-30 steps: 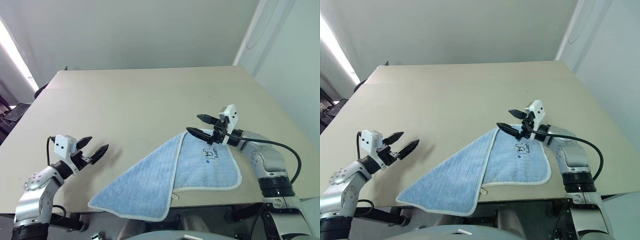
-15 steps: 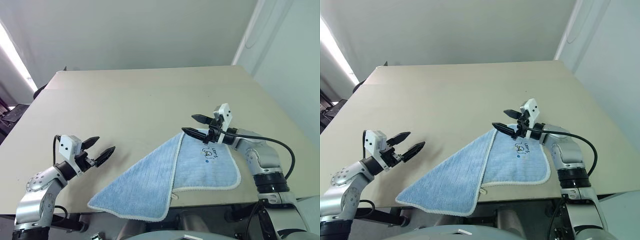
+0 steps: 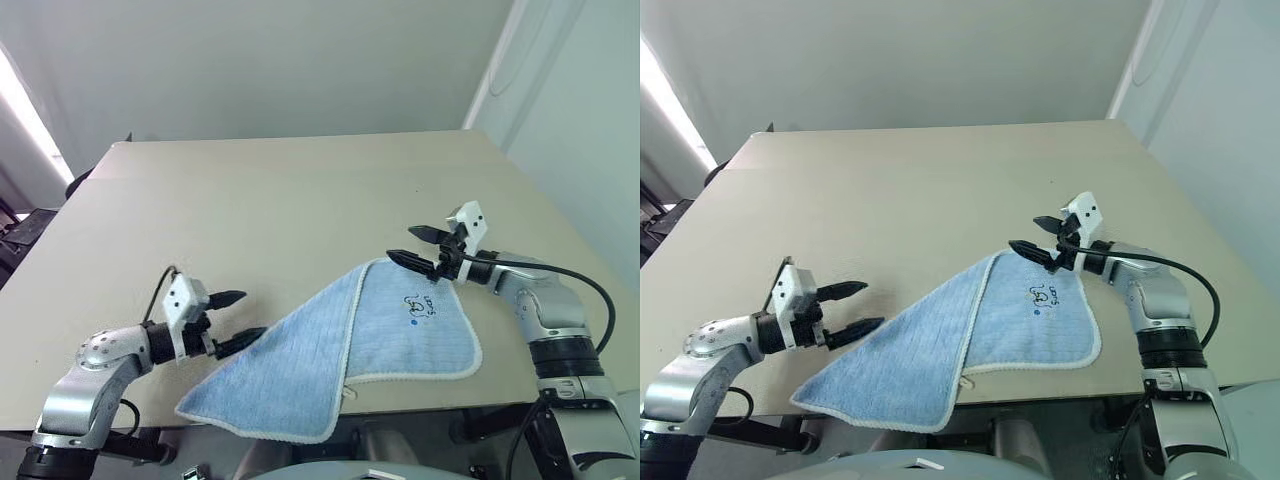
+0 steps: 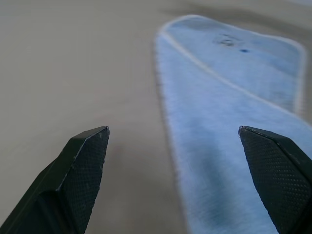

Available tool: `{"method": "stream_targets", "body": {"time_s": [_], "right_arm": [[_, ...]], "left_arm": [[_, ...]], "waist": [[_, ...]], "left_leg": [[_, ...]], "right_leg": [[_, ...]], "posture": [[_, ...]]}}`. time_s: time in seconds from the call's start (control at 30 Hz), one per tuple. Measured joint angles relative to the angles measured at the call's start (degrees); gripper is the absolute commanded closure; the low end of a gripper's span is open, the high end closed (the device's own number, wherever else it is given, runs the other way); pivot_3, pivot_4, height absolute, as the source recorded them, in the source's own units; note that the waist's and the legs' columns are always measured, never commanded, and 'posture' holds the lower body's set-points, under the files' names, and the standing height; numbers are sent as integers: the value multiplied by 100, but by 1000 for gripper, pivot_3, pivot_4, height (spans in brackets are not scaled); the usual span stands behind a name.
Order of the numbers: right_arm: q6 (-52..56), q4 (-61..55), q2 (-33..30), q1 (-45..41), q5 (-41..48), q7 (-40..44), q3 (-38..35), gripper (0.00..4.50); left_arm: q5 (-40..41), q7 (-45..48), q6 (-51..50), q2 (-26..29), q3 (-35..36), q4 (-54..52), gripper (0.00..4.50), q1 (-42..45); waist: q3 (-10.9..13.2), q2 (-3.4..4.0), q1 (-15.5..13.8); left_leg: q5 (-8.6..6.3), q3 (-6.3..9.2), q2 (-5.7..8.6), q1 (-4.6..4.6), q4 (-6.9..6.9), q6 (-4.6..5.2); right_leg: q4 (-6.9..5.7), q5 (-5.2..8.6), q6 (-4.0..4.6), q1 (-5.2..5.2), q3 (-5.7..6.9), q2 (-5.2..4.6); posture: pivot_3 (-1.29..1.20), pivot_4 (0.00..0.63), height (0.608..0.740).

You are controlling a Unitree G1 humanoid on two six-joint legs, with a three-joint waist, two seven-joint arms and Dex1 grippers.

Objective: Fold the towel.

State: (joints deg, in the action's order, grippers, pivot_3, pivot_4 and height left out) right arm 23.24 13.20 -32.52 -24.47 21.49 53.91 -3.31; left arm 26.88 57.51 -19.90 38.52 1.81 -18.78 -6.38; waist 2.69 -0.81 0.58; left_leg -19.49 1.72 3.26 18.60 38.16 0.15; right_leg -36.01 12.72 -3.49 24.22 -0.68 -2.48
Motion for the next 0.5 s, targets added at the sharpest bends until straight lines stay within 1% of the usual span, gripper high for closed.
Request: {"method": "stream_targets", "body": {"time_s": [0.1, 0.27, 0.43, 0.5], "right_arm": [[33, -55, -8, 59, 20, -42, -86, 14], [157, -209, -26, 171, 59, -114, -194, 14], [283, -371, -70, 237, 74, -140, -215, 14], [353, -480, -145, 275, 81, -137, -222, 14]], "left_arm": [[-203, 48, 5, 16, -512, -237, 0, 43], [-878, 97, 238, -91, -1410, -160, 0, 426], [-1606, 122, 550, -141, -2175, -24, 0, 777], [-1669, 165, 506, -161, -2353, -82, 0, 858]], "waist": [[0, 1, -6], [1, 3, -15], [2, 4, -5], [3, 6, -10]], "left_leg": [[0, 0, 0, -2, 0, 0], [1, -1, 0, -7, 3, 1], [0, -1, 0, -6, 2, 1], [0, -1, 0, -6, 2, 2]], "right_leg": [[-3, 0, 0, 0, 0, 1], [-3, 0, 0, -9, 0, 2], [-1, 1, -2, -9, 0, 4], [-1, 1, -3, -9, 0, 4]], "posture": [[0, 0, 740], [0, 0, 740], [0, 0, 740], [0, 0, 740]]}}
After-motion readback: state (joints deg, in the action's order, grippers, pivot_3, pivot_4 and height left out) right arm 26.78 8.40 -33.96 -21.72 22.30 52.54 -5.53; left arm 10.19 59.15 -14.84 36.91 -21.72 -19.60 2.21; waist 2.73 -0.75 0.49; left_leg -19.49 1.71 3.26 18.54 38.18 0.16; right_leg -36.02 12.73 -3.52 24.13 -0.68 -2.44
